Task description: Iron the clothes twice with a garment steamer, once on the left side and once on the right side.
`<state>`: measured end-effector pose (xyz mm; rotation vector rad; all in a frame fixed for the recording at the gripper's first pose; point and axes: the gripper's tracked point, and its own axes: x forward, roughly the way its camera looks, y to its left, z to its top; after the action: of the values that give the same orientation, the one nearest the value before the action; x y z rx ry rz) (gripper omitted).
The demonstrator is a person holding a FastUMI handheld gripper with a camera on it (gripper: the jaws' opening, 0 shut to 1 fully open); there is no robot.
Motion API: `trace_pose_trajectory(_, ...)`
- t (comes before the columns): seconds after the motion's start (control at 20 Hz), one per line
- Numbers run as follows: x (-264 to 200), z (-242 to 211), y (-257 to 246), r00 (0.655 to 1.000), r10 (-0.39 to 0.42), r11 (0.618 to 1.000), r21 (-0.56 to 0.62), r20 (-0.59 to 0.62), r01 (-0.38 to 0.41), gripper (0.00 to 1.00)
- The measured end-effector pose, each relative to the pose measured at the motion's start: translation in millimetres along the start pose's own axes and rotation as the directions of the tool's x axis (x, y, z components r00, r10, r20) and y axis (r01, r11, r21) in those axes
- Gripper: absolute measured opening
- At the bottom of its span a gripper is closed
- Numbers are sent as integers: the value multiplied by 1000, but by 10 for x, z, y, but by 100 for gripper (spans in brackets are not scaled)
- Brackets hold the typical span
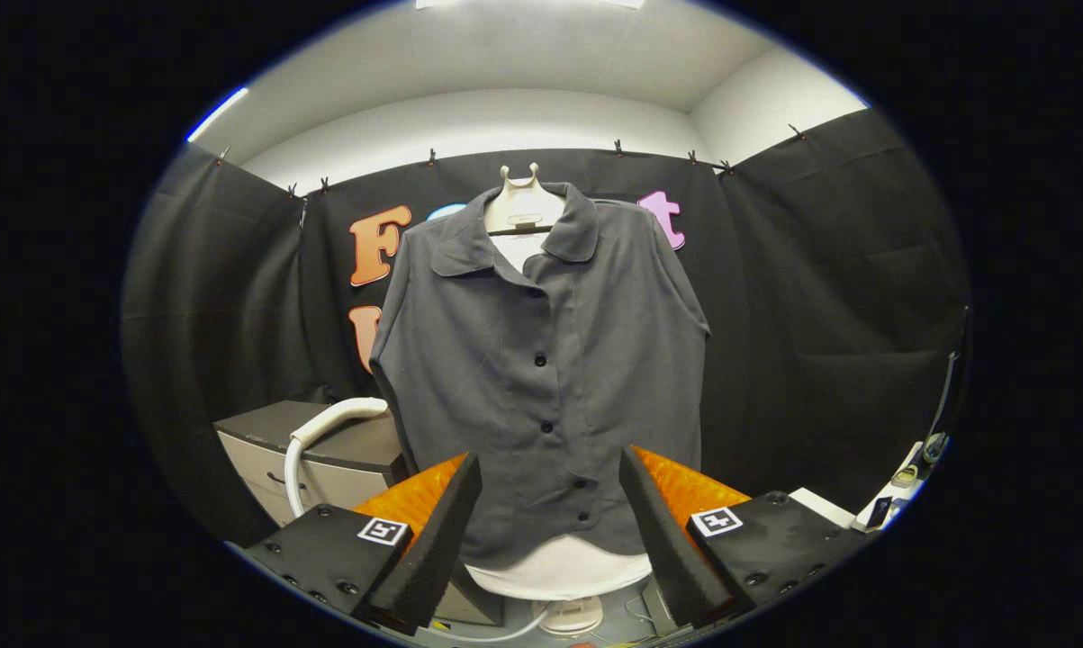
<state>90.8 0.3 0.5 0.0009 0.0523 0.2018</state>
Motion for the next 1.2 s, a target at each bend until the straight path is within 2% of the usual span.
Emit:
trace_pose_trajectory(0.2,141,40,193,1000,17,1000,20,-18,-17,98)
trace_pose_trajectory(0.3,228,46,427,998,49,998,27,-31,-48,98)
trace_pose_trajectory(0.75,724,102,1893,981,187,982,-7,-48,-188,98)
trace_pose_trajectory(1.2,1369,-137,3320,968,233,972,-17,-92,-236,98)
